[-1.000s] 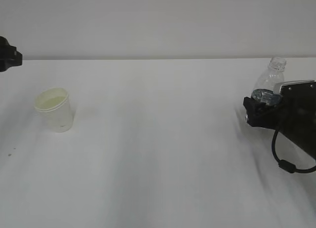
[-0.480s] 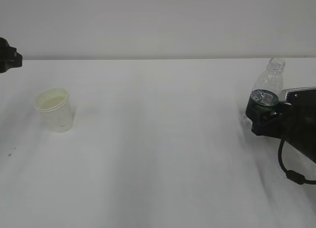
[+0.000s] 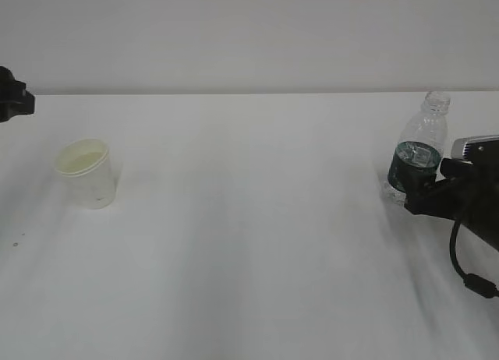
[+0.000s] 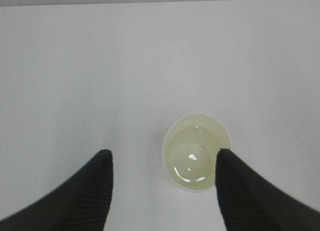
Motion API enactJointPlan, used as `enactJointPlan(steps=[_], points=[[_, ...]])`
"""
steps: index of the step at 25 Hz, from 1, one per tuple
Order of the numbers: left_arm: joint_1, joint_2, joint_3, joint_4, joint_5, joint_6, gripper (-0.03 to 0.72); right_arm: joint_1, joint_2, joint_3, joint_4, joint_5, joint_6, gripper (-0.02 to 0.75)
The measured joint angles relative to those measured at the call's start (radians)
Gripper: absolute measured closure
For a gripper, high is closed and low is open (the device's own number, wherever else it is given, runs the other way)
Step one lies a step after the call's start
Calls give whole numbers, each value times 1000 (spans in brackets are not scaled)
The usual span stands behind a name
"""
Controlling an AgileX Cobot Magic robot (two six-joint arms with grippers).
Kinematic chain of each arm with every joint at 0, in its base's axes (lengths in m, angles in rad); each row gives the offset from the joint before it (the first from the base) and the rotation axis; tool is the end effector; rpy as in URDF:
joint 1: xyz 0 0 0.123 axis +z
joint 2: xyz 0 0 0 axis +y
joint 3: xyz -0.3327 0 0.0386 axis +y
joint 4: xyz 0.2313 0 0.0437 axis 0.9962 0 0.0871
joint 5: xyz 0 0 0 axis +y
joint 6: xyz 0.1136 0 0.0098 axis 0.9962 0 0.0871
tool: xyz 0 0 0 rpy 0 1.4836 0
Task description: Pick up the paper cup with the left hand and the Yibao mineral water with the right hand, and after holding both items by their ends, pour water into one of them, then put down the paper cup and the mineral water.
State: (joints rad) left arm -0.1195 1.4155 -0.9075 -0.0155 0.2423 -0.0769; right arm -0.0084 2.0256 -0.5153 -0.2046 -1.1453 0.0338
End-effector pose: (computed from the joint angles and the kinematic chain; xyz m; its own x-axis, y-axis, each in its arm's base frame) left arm 0.2976 -0.0362 0.3130 -0.6198 -0.0181 -0.7846 0.0655 0.9951 -0.0746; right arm 0.3461 0.0182 0.1450 -0.2728 -0.0484 -0.9609 -0.1836 0.9830 0.0026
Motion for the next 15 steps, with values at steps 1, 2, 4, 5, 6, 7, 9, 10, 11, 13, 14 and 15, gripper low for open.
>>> enactJointPlan(steps=[1, 2, 4, 5, 6, 7, 9, 10, 11, 13, 14, 15], points=[[0, 0, 0, 0, 8, 0, 232, 0, -8, 5, 0, 0, 2, 146], [0, 0, 0, 0, 13, 0, 232, 0, -12, 12, 0, 0, 2, 146], [0, 0, 0, 0, 25, 0, 232, 0, -27, 21, 2, 0, 2, 146], [0, 0, 0, 0, 30, 0, 232, 0, -35, 27, 2, 0, 2, 146], [0, 0, 0, 0, 32, 0, 232, 0, -44, 32, 2, 0, 2, 146], [0, -4, 0, 0, 32, 0, 232, 0, -49, 39, 2, 0, 2, 146], [0, -18, 0, 0, 32, 0, 232, 0, -65, 53, 2, 0, 6, 146], [0, -27, 0, 0, 32, 0, 232, 0, -72, 57, 2, 0, 8, 146], [0, -36, 0, 0, 32, 0, 232, 0, -77, 62, 2, 0, 16, 146], [0, -50, 0, 0, 32, 0, 232, 0, -82, 73, 2, 0, 32, 146], [0, -57, 0, 0, 34, 0, 232, 0, -82, 75, 2, 0, 36, 146], [0, -63, 0, 0, 34, 0, 232, 0, -83, 81, 2, 0, 41, 146]])
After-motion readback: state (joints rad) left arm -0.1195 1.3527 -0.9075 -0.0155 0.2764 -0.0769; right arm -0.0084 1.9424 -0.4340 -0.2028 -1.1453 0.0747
